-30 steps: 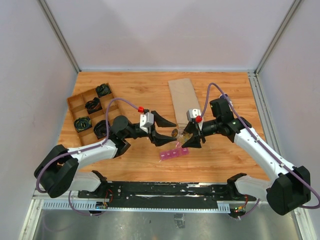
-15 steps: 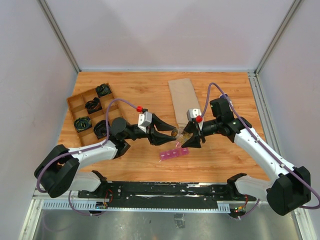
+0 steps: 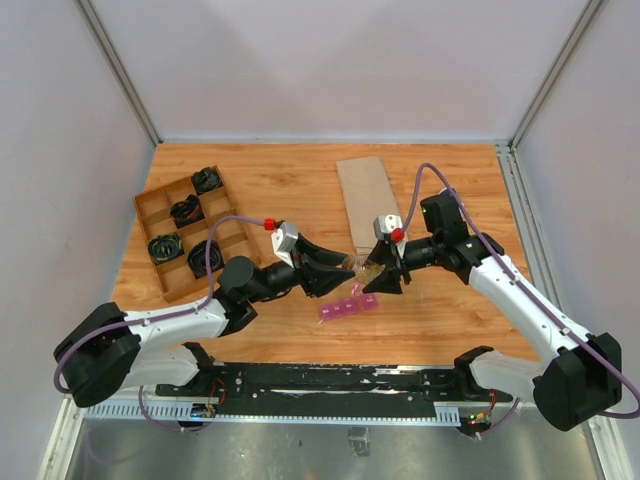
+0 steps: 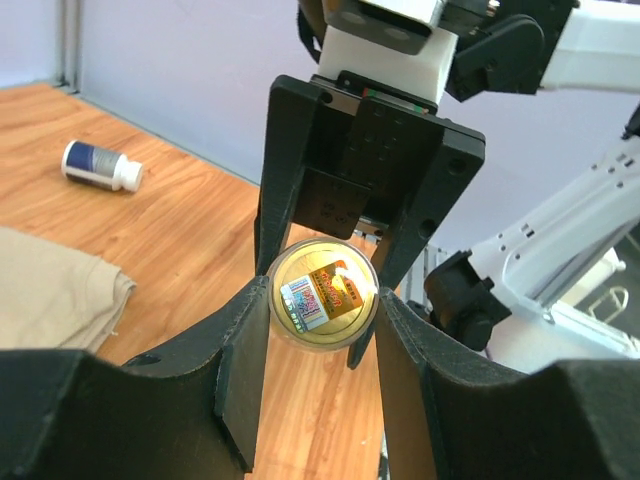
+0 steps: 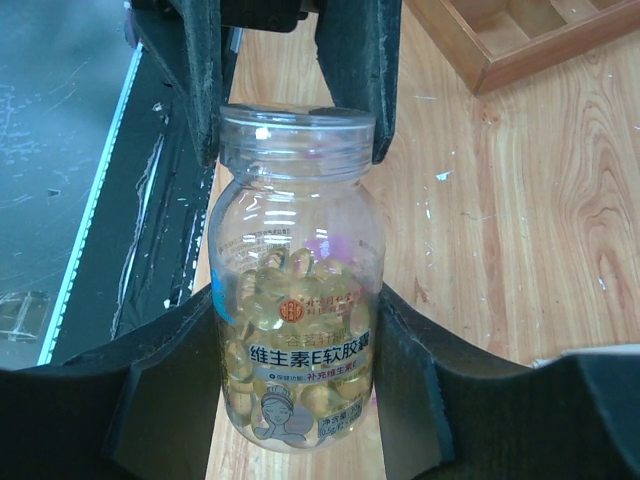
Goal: Sort the pills into containers
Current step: Unscrew the lid of the pill bottle.
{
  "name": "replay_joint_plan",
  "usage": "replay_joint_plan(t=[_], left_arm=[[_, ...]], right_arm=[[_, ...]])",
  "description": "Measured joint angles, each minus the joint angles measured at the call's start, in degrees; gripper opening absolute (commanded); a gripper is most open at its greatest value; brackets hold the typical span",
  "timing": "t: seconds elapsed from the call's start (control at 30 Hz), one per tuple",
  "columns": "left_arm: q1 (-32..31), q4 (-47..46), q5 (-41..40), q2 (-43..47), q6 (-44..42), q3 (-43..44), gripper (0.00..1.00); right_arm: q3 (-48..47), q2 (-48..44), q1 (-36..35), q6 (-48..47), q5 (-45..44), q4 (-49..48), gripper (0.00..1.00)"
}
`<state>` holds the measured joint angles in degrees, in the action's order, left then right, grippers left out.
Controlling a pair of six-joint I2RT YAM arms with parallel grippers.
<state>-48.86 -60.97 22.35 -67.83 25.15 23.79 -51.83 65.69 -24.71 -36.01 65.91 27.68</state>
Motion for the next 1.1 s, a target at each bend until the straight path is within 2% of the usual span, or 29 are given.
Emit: replay_joint_plan(t=[0.37, 0.53, 0.7, 0.8, 0.97, 1.1], left_arm=[[-5.9, 10.64, -18.97, 4.48, 11.28, 0.0, 0.04], [-9.86, 17.94, -29.07, 5.66, 16.85, 2.23, 0.05], [-11.74, 24.28, -35.21, 5.77, 21.44, 4.85, 0.1], [-12.11, 27.5, -37.0, 5.77, 23.5, 6.27, 0.19], [-12.13, 30.16, -37.55, 5.77, 24.79, 7.45, 0.5], [-12.13, 30.03, -37.86, 5.79, 25.2, 7.45, 0.66]], right_arm=[[-0.07, 0.66, 0.0, 1.22, -2.62, -0.61, 0.03], [-0.07, 1.01, 0.0, 1.36, -3.56, -0.39, 0.03], [-0.07, 1.05, 0.04, 1.46, -5.05, -0.48, 0.03], [-0.07, 1.07, 0.04, 1.46, -5.81, -0.7, 0.03], [-0.09, 1.07, 0.07, 1.49, -6.25, -0.81, 0.03], [-0.09, 1.07, 0.04, 1.42, -6.05, -0.7, 0.03]])
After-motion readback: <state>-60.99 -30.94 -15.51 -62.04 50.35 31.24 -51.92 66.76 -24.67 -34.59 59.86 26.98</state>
